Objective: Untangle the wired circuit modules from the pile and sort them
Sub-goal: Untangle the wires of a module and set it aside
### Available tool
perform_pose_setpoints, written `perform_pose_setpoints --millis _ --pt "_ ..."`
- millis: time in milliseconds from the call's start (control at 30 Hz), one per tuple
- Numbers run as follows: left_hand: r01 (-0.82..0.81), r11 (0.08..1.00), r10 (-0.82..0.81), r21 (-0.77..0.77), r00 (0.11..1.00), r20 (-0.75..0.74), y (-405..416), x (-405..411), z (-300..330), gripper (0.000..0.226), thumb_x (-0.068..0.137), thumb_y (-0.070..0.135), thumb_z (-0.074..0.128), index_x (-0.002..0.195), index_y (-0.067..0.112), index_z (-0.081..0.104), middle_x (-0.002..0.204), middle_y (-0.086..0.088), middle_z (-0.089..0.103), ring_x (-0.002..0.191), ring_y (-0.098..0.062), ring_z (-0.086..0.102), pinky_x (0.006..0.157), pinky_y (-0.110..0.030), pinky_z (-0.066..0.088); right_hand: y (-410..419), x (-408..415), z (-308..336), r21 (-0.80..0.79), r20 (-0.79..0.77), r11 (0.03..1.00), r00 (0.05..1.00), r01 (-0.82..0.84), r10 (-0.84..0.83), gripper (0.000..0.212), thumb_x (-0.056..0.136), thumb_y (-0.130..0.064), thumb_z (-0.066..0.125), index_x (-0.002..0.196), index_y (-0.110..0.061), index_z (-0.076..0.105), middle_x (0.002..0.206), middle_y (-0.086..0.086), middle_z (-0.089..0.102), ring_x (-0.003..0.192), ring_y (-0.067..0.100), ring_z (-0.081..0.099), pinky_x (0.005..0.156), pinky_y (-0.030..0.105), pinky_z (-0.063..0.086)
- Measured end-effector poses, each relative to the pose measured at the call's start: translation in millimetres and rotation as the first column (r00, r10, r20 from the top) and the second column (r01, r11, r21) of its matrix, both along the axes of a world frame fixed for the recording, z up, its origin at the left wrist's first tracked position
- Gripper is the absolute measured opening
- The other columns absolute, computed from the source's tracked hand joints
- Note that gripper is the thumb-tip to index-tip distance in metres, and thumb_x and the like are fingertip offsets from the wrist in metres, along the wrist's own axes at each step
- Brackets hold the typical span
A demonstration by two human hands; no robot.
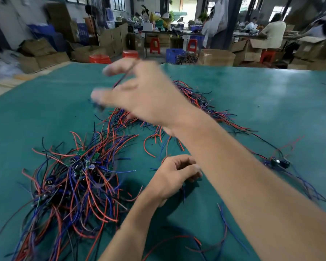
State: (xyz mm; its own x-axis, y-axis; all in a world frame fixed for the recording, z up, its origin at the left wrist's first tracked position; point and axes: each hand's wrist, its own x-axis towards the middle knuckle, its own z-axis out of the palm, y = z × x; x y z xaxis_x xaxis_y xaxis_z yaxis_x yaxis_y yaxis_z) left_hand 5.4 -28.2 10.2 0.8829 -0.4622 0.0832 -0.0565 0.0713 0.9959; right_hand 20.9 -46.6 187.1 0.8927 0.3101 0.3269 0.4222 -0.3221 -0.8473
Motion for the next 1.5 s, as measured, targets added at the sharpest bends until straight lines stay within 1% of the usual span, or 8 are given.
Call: perform_pose_setpoints --millis 100,267,433,667,833,967,1200,1500 --pt "-0.003 1.0 0.003 -0.001 1.0 -0.005 -0.7 0.7 -1.9 0.014 0.095 -0.005 0.055 0.097 -0.005 0.069 0.088 -0.024 0.07 0.081 -0.02 0.06 0.077 -0.032 0.05 -1.7 26.5 -19.9 -0.316 -0.283 0.933 0.956 -0.17 0.078 0.05 0.08 -0.013 0.085 0.126 -0.014 0.065 0.099 -0.001 0.065 0.096 0.027 0.069 0.063 0.033 0.06" --pt "0.01 1.0 -0.01 0.004 1.0 -0.024 0.3 1.5 -0.7 0.017 0.097 -0.005 0.053 0.104 -0.003 0.069 0.078 -0.007 0.066 0.067 -0.006 0.059 0.069 -0.015 0.047 -78.2 80.1 -64.5 -0.639 0.043 0.624 0.831 0.45 -0.555 0.033 0.082 -0.012 0.063 0.112 -0.016 0.074 0.121 0.015 0.07 0.11 0.034 0.068 0.097 0.041 0.056" --pt "0.001 1.0 -0.001 0.003 1.0 -0.022 0.8 1.2 0.9 0.017 0.096 -0.004 0.053 0.103 -0.003 0.069 0.077 -0.006 0.068 0.067 -0.006 0.059 0.069 -0.016 0.048 -133.3 92.4 -113.4 -0.756 0.029 0.532 0.831 0.381 -0.555 0.045 0.088 -0.009 0.06 0.13 -0.025 0.064 0.142 0.01 0.056 0.125 0.036 0.057 0.104 0.043 0.049" --pt "-0.02 1.0 0.019 -0.005 0.999 -0.045 1.4 0.5 1.4 0.017 0.097 -0.004 0.052 0.102 -0.002 0.069 0.078 -0.006 0.069 0.069 -0.009 0.061 0.068 -0.016 0.049 -147.1 83.1 -120.8 -0.489 0.174 0.567 0.712 0.662 -0.681 0.025 0.081 -0.022 0.083 0.074 -0.027 0.059 0.094 0.003 0.071 0.094 0.03 0.066 0.074 0.034 0.048" --pt "-0.043 0.997 0.038 -0.057 0.995 -0.094 1.7 1.3 1.9 0.018 0.096 -0.007 0.051 0.107 -0.005 0.065 0.082 -0.012 0.069 0.068 -0.011 0.059 0.068 -0.018 0.05 -147.2 38.4 -87.4 0.051 -0.229 0.801 0.788 0.596 -0.571 0.019 0.077 -0.018 0.086 0.088 -0.016 0.071 0.078 0.003 0.076 0.064 0.015 0.059 0.061 0.027 0.047" --pt "-0.053 0.996 0.044 -0.079 0.993 -0.108 1.5 2.3 1.1 0.018 0.1 -0.001 0.049 0.111 -0.004 0.063 0.081 -0.011 0.07 0.067 -0.011 0.061 0.066 -0.018 0.051 -150.8 -11.5 -83.7 0.531 -0.552 0.728 0.829 0.433 -0.09 0.017 0.085 -0.012 0.067 0.101 -0.006 0.071 0.09 0.016 0.078 0.055 0.011 0.058 0.049 0.018 0.048" --pt "-0.052 0.983 0.018 -0.174 0.981 -0.192 -0.1 4.4 3.1 0.039 0.105 0.036 0.044 0.095 0.01 0.072 0.079 -0.01 0.069 0.068 -0.016 0.062 0.063 -0.022 0.05 -130.8 -40.2 -131.4 0.529 -0.588 0.7 0.802 0.48 -0.106 0.027 0.087 0.001 0.066 0.113 -0.006 0.069 0.104 0.008 0.079 0.07 0.017 0.071 0.061 0.025 0.059" --pt "-0.116 0.992 0.113 -0.041 0.991 -0.075 1.4 0.7 1.9 0.021 0.098 0.009 0.059 0.08 0.012 0.069 0.061 0.0 0.062 0.054 -0.009 0.052 0.054 -0.017 0.042 -129.3 -37.7 -152.2 0.364 -0.472 0.728 0.789 0.581 -0.394 0.008 0.083 -0.009 0.081 0.084 -0.017 0.081 0.089 0.004 0.08 0.078 0.011 0.072 0.061 0.023 0.05"
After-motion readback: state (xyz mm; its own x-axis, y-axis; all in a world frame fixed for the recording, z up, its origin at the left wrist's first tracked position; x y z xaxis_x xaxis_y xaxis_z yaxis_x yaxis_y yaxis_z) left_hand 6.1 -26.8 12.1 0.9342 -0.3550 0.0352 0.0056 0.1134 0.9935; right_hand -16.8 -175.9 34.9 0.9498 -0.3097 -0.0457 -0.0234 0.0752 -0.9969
